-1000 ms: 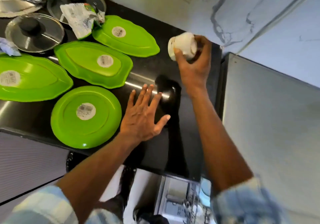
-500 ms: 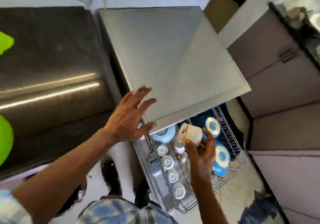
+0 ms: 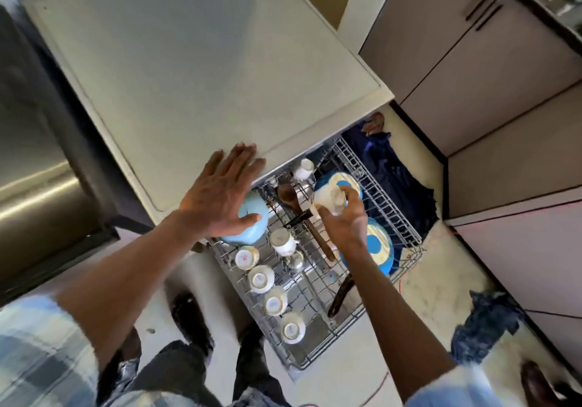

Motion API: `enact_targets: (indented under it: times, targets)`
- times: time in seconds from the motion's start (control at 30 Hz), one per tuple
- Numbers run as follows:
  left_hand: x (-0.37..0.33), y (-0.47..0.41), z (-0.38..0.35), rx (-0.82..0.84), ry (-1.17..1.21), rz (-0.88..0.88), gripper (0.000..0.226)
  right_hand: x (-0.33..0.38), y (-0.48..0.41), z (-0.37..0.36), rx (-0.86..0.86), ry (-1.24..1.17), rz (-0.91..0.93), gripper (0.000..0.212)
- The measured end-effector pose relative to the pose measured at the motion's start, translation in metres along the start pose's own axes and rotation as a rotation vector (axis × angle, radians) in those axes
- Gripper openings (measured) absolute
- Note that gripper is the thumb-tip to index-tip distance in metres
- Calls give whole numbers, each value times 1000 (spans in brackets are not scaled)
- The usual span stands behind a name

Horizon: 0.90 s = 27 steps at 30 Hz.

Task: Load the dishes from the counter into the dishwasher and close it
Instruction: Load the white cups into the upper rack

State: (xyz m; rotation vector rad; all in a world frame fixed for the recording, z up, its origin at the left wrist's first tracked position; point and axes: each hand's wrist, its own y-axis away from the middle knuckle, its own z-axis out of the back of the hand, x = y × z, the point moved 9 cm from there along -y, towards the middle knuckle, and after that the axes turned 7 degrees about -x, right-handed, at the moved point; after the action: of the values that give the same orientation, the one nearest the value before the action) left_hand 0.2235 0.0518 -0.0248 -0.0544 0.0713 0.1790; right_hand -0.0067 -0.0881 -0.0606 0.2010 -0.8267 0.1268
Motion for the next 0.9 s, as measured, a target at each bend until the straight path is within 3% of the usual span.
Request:
enact_targets:
  times: [0.23, 0.47, 0.7, 0.83, 0.9]
  targets:
    - [0, -2, -4, -66, -52, -6, 115, -13, -139, -66, 128, 405, 237, 63]
    - [-1, -2, -3, -31, -111, 22, 117, -34, -191, -144, 181, 655, 435, 66]
    - [-2, -4, -4, -20, -101, 31, 117, -47, -220, -156, 107, 678, 417, 58]
    - [-2, -3, -3, -37, -83, 36, 115, -61, -227, -159, 126, 749, 359, 71]
    - [-1, -5, -4, -45, -67, 36, 113, -61, -231, -159, 115, 785, 365, 67]
